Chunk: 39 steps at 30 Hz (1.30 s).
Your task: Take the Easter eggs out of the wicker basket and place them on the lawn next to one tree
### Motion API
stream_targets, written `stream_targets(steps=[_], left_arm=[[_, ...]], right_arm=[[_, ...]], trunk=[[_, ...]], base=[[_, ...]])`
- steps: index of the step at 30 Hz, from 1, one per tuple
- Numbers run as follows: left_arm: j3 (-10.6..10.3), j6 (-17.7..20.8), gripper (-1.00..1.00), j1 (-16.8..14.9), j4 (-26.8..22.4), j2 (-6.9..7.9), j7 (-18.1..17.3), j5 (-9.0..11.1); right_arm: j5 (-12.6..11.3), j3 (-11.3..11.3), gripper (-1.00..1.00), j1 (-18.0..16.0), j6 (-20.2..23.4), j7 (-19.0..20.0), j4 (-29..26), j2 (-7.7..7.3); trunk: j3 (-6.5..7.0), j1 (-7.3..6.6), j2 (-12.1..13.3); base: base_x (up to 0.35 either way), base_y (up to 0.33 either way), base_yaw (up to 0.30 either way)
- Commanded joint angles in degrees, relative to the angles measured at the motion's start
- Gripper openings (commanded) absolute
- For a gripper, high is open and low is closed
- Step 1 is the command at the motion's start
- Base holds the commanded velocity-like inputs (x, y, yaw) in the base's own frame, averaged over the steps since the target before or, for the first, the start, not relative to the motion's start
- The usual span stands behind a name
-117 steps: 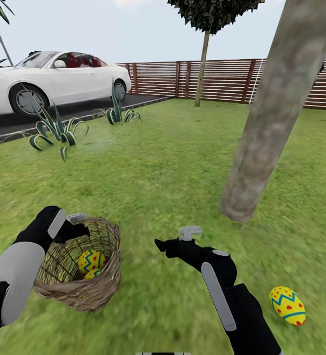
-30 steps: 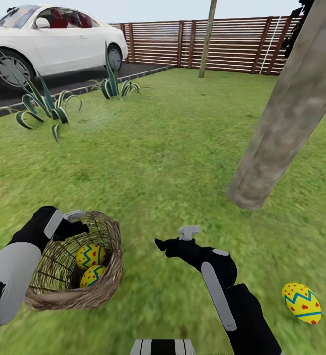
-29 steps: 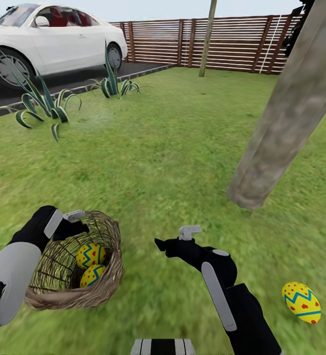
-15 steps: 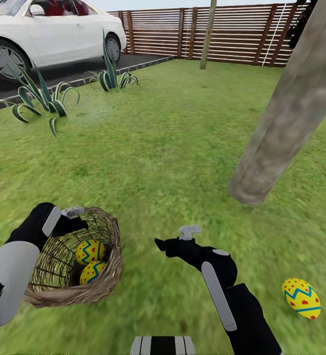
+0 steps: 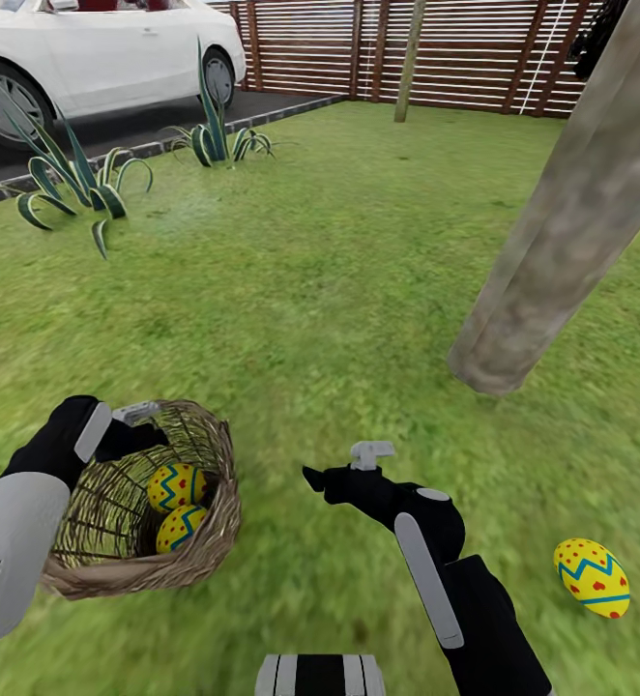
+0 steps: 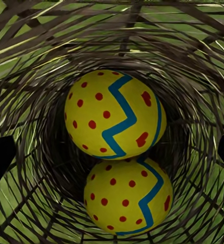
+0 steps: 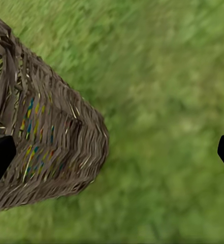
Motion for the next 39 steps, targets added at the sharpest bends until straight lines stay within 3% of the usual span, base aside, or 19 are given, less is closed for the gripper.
stream_targets(steps=[1,7,19,23,39], left_arm=[[0.10,0.24,1.00,-0.01,-0.06,0.06,0.37,0.56],[0.09,0.17,1.00,-0.01,-0.07,0.22,-0.08,0.55],[0.08,0.27,1.00,-0.01,0.04,0.43,-0.77,0.55],[0.10,0.29,1.00,-0.01,0.25,0.43,-0.84,0.55],[0.08,0.47,1.00,-0.01,0.62,0.43,-1.52,0.52]], right_arm=[[0.10,-0.03,1.00,-0.03,0.27,0.12,-0.05,0.04],[0.08,-0.03,1.00,-0.03,0.28,0.12,-0.05,0.12],[0.10,-0.03,1.00,-0.10,0.35,0.12,-0.05,0.15],[0.08,-0.03,1.00,-0.11,0.35,0.12,-0.05,0.15],[0.05,-0.03,1.00,-0.12,0.35,0.12,-0.05,0.19]], trunk=[[-0.04,-0.01,-0.02],[-1.15,0.12,-0.08],[-1.15,0.12,-0.08],[-2.04,0.22,-0.14],[-2.04,0.22,-0.14]], base=[[0.000,0.000,0.000],[0.000,0.000,0.000],[0.000,0.000,0.000],[0.000,0.000,0.000],[0.000,0.000,0.000]])
